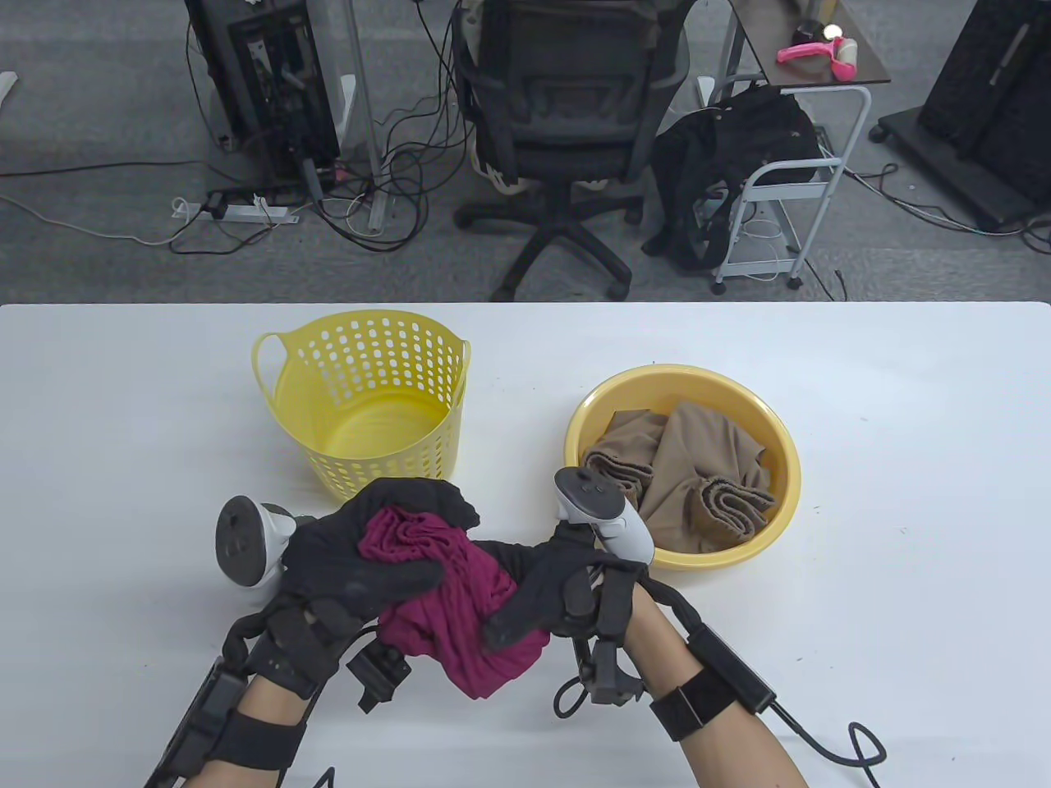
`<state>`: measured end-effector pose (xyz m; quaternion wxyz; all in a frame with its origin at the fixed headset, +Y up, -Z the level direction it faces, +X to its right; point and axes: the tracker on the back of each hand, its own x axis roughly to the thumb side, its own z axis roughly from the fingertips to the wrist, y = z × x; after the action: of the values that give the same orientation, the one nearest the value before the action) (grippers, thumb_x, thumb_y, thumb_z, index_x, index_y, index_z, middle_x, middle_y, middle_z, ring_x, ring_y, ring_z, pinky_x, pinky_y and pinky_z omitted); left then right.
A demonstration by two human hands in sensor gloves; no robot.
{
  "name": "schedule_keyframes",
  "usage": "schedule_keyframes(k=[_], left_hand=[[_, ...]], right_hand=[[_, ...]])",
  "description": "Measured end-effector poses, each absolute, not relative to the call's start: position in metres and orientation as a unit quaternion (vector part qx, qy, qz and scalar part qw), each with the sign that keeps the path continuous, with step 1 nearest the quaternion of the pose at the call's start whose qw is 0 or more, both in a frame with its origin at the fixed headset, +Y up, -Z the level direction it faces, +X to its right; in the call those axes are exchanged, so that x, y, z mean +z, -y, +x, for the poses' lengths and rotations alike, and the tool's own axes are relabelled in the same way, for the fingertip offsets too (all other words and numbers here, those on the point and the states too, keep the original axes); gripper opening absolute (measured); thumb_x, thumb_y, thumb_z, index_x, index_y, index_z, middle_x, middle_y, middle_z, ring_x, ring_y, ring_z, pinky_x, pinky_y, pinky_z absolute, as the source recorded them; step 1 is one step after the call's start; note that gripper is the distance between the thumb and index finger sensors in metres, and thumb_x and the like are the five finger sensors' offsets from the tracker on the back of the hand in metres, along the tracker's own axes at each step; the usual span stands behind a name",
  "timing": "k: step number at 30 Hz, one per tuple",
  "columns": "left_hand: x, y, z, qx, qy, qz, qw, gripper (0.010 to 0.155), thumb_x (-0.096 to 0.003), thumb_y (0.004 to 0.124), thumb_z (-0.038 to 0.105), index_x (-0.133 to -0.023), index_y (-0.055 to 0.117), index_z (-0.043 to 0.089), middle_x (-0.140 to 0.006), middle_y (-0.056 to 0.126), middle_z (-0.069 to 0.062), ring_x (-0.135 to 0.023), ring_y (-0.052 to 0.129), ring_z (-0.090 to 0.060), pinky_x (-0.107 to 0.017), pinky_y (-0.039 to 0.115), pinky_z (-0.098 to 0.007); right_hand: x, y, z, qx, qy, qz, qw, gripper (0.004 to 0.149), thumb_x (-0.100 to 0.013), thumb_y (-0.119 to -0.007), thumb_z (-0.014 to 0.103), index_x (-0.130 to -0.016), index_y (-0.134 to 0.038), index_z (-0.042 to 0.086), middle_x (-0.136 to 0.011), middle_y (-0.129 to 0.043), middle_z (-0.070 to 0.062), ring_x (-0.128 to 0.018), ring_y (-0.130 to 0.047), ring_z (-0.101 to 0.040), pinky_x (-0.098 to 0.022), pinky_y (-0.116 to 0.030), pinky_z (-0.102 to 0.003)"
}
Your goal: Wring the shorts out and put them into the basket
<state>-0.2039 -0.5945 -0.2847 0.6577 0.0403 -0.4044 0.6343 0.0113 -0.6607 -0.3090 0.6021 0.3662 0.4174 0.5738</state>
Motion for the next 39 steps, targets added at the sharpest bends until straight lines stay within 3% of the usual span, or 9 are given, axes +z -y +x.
schedule_keyframes(k=[12,25,39], left_hand=[[-0.287,0.605,-0.209,0.620,0.351,0.058,0.699,0.063,-0.0480,0.099,0.047,-0.098,0.063,0.033,-0.105,0.078,-0.006,-0.092,0.090,-0.040,-0.066,0.071,-0.064],[-0.284,0.611,-0.210,0.581,0.291,0.089,0.755,0.063,-0.0507,0.095,0.051,-0.099,0.060,0.033,-0.105,0.076,-0.008,-0.091,0.088,-0.041,-0.065,0.070,-0.065],[-0.281,0.618,-0.205,0.510,0.228,0.094,0.824,0.067,-0.0561,0.086,0.056,-0.103,0.051,0.022,-0.101,0.076,-0.015,-0.085,0.089,-0.041,-0.062,0.072,-0.064]], right_hand=[[-0.306,0.645,0.017,0.698,-0.318,0.354,0.536,0.098,-0.035,-0.105,0.046,-0.102,-0.050,0.002,-0.086,-0.076,-0.013,-0.052,-0.093,-0.025,-0.035,-0.082,-0.027],[-0.297,0.623,0.023,0.822,-0.131,0.327,0.447,0.088,-0.031,-0.108,0.044,-0.094,-0.062,0.005,-0.073,-0.085,-0.006,-0.038,-0.094,-0.018,-0.025,-0.082,-0.026],[-0.279,0.607,0.016,0.904,0.038,0.322,0.277,0.080,-0.030,-0.108,0.042,-0.090,-0.068,0.006,-0.066,-0.089,-0.004,-0.032,-0.095,-0.018,-0.023,-0.082,-0.028]])
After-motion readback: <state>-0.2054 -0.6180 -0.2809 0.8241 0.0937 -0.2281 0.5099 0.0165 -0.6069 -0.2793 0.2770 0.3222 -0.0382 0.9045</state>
